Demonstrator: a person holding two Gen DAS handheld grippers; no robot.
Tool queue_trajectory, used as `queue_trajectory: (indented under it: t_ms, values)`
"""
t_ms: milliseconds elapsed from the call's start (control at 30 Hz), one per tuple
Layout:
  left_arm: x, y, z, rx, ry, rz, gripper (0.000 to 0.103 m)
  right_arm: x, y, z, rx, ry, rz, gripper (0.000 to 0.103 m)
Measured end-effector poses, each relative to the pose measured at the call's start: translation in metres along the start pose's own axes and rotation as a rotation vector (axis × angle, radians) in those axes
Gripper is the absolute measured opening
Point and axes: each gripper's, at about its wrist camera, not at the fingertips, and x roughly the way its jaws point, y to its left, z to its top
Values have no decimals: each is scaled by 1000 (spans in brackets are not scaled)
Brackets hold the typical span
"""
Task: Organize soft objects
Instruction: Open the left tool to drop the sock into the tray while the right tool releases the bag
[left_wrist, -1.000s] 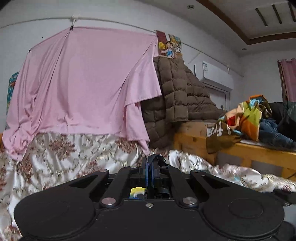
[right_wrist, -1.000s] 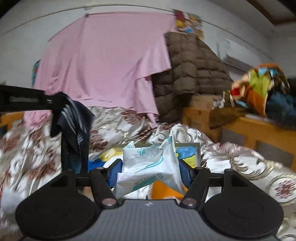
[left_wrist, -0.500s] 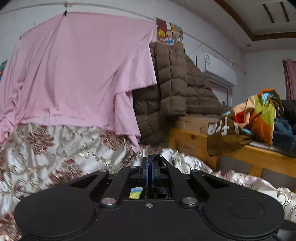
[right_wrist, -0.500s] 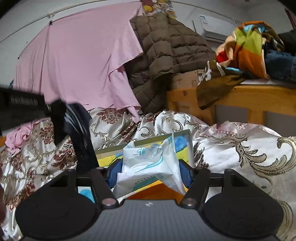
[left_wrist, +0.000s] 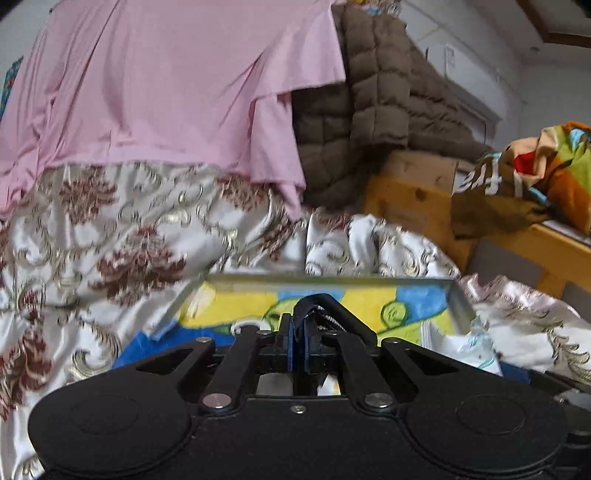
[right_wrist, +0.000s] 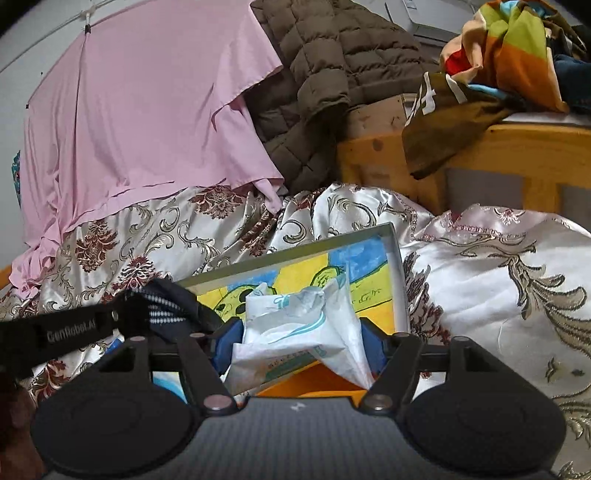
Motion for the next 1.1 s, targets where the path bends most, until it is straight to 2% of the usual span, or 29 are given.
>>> queue_trajectory:
  t_ms: [200,433,633,800,933,1000,1100]
  values:
    - [2,6,-9,9,46,-3,9,2,-1,-1,5,11,-10,79]
    - [-3,5,-12,22,52,-6,14,-2,-1,1,-2,7,-16,86]
    - [-15,8,-8,12,33,11,29,-17,-1,6,-8,-19,-32,93]
    - [-36,15,0,-18,2,14,50,-37,2,12,-15,-47,-34,97]
    - [-58,18,4,-29,-32,24,62,-57,6,13,-22,-70,-41,102]
    - [-72,20,2,-31,-55,34,73,-68,8,11,-31,-74,-48,103]
    - [-90,21,-3,-27,-67,42,74,-83,13,10,-51,-81,-59,103]
